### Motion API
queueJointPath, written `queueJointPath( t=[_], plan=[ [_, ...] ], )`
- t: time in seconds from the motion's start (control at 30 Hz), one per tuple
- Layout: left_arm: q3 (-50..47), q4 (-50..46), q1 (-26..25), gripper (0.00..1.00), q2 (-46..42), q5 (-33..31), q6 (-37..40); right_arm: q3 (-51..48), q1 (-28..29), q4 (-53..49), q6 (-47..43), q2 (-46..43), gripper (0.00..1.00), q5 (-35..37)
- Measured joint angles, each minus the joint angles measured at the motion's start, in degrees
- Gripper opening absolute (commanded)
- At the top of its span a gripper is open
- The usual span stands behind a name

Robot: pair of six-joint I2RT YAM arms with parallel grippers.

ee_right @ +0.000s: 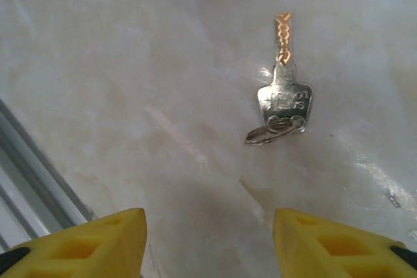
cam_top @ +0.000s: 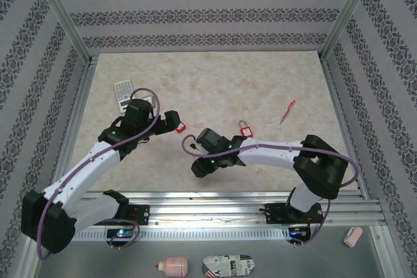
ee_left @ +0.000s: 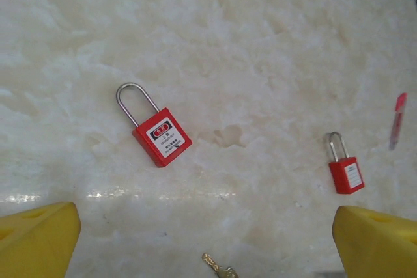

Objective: Unlock with the key

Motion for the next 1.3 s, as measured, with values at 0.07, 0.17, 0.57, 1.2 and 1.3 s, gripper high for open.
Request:
queueJointPath(
  t=[0.07,0.17,0.57,1.2,1.3],
  plan=[
    [-0.1,-0.9,0.0,1.00,-2.9,-0.5,-0.2,0.9,0.0,0.0,1.6,0.9,0.51,0.6],
    [-0.5,-2.2,0.0,1.00,-6.3,-1.5,-0.2,2.5,0.0,0.0,4.2,2.0,0.49,1.7],
    [-2.9,-5.2,0.0,1.00,-10.1,-3.8,-0.4,6.8,0.0,-1.3,10.3,6.2,0.34,5.0],
    [-4.9,-5.5,0.0,1.00,-12.3,-4.7,-0.4,7.0,-0.1,-2.0,13.4,8.8,0.50,6.9],
    [-4.9,-5.5,0.0,1.00,-12.6,-4.7,-0.4,7.5,-0.2,-2.1,14.9,8.7,0.52,6.9]
  ],
)
